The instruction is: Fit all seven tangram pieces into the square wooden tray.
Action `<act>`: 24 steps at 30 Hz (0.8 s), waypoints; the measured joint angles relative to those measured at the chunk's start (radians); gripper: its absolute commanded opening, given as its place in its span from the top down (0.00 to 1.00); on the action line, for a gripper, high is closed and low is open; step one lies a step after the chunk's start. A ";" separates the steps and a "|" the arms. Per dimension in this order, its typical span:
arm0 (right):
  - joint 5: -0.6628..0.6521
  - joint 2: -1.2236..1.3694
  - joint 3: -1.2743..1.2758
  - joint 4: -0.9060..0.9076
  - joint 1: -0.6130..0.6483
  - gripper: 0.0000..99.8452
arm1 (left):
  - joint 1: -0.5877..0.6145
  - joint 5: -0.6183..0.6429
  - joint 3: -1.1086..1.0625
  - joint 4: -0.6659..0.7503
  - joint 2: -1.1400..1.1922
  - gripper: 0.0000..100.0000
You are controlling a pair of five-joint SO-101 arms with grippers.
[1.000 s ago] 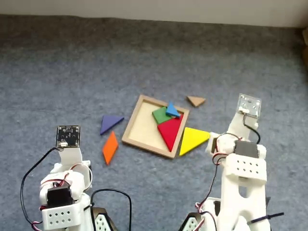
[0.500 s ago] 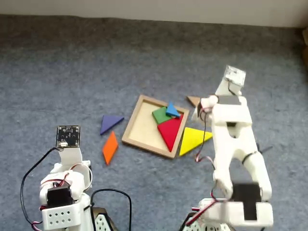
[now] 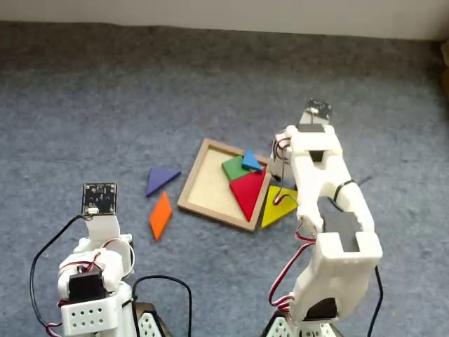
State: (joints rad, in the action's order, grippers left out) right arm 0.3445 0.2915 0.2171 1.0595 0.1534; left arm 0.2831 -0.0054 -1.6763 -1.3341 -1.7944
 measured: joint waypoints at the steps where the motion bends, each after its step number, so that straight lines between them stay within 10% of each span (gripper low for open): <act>1: -0.026 0.000 0.000 0.014 0.002 0.85 | 0.000 0.000 0.000 0.000 0.000 0.99; 16: -0.500 -0.393 0.307 0.256 0.051 0.85 | 0.000 0.000 0.000 0.000 0.000 0.99; 24: -0.531 -0.697 0.439 0.210 0.055 0.85 | 0.000 0.000 0.000 0.000 0.000 0.99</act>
State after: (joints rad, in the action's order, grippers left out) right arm -0.1864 -0.4051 0.6559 1.2697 0.2087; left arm 0.2831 -0.0054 -1.6763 -1.3341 -1.7944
